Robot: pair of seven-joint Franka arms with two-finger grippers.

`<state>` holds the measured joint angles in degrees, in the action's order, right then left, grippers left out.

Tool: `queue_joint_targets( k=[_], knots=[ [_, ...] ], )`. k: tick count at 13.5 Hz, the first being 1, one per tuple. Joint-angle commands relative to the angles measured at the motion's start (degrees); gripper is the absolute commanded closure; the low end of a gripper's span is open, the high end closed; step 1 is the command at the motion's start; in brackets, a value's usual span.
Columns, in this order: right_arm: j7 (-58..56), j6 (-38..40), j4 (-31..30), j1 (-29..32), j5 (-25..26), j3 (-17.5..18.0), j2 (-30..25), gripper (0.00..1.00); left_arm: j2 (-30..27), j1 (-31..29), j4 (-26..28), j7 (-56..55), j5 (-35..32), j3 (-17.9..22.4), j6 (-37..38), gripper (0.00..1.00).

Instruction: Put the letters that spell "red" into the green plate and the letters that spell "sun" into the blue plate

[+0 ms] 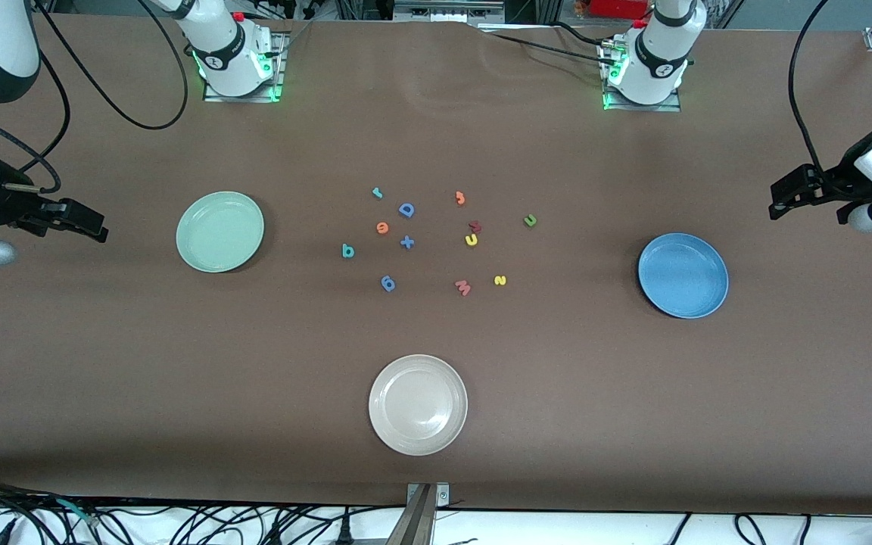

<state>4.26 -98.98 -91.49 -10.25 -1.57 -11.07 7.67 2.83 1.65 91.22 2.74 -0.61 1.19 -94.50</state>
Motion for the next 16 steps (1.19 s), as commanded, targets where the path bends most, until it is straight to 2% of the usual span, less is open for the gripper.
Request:
queue_joint_targets(
  k=[1, 12, 16],
  knots=[
    [0.49, -0.16, -0.88, -0.29, 0.52, -0.09, -0.82, 0.01, 0.07, 0.02, -0.26, 1.21, 1.75, 0.22, 0.28, 0.0],
    [0.31, 1.07, -1.67, -0.38, 0.69, -0.01, -0.82, 0.01, 0.16, 0.02, -0.17, 1.21, 1.75, 0.22, 0.28, 0.0],
    [0.31, 5.72, -1.85, -0.73, 0.52, 2.63, 0.41, 0.01, 0.16, 0.02, -0.17, 1.21, 1.75, 0.22, 0.28, 0.0]
  ],
)
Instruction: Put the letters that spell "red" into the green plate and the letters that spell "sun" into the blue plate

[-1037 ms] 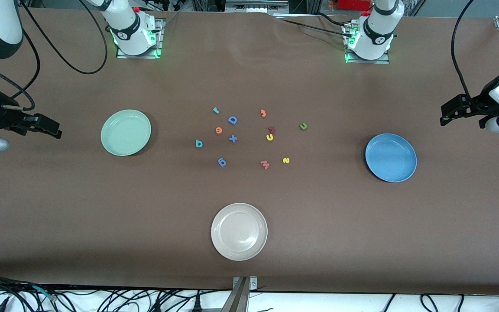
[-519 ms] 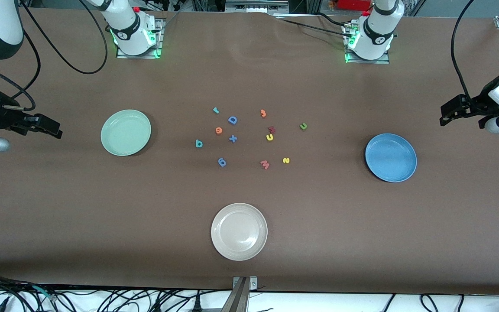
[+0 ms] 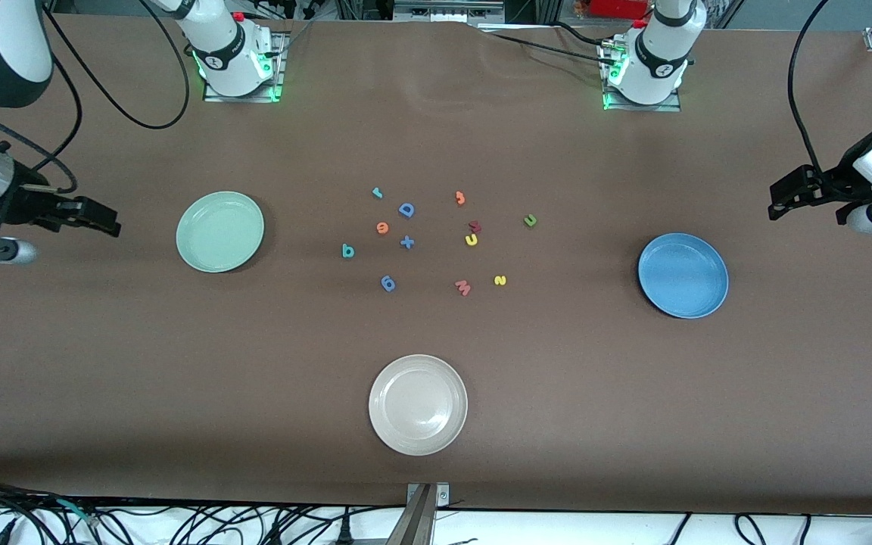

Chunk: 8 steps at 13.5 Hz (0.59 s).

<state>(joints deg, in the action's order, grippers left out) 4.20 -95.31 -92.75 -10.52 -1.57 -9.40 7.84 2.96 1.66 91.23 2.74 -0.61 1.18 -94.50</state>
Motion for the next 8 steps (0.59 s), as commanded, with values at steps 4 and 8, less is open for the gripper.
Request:
queue_joint_targets(
  k=[4, 8],
  knots=[
    [0.28, 0.92, -0.23, -0.47, 1.04, 0.96, 2.88, 0.01, 0.03, 0.01, -0.17, 1.21, 1.75, 0.22, 0.28, 0.0],
    [0.89, 0.83, -0.23, -0.29, 1.04, 0.87, 3.06, 0.01, 0.03, 0.01, -0.17, 1.21, 1.75, 0.22, 0.28, 0.0]
  ],
)
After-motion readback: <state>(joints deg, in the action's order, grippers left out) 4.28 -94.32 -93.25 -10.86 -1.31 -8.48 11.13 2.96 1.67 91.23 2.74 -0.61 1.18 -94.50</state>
